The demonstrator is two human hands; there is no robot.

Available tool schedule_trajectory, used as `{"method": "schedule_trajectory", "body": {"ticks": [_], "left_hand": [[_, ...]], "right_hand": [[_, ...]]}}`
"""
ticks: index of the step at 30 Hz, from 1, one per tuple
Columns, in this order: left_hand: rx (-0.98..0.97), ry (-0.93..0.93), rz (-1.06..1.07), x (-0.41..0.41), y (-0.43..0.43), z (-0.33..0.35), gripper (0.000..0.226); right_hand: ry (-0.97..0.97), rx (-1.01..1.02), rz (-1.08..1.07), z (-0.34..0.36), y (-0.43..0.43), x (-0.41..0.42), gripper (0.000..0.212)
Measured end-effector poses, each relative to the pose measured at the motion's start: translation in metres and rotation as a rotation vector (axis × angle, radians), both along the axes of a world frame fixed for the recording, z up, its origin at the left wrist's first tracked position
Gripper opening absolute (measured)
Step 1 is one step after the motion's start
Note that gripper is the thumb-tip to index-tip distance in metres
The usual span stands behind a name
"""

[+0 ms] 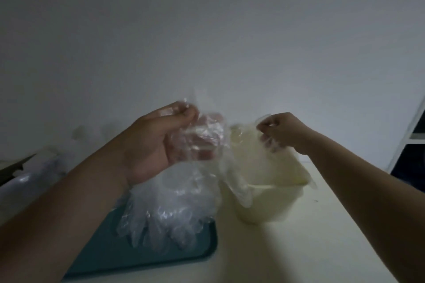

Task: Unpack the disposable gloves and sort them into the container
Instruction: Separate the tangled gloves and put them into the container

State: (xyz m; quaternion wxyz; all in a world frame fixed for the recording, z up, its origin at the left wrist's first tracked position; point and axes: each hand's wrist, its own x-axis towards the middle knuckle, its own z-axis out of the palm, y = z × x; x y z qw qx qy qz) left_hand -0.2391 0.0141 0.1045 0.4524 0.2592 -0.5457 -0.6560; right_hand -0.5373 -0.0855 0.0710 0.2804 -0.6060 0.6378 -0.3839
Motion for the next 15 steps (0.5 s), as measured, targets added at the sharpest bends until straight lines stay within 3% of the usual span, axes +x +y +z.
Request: {"method": "schedule_trajectory", "body": {"ticks": [6,11,15], "left_hand": [[-0.032,-0.106,-0.163,-0.046,-0.026,0.020,0.004],[-0.038,-0.368,0.121,-0.090,-0.089,-0.003,0.009],[-0.053,-0.539,0.287,-0.122,-0.132,-0.030,0.005]], "right_hand": [[0.099,-0.032,-0.005,-0.001,-0.019,0.000,0.015],[0.113,-0.205,-0.117,0.001,-0.026,-0.031,0.038],[0.132,-0.370,-0.189,0.015,-0.002,-0.049,0.035]]}}
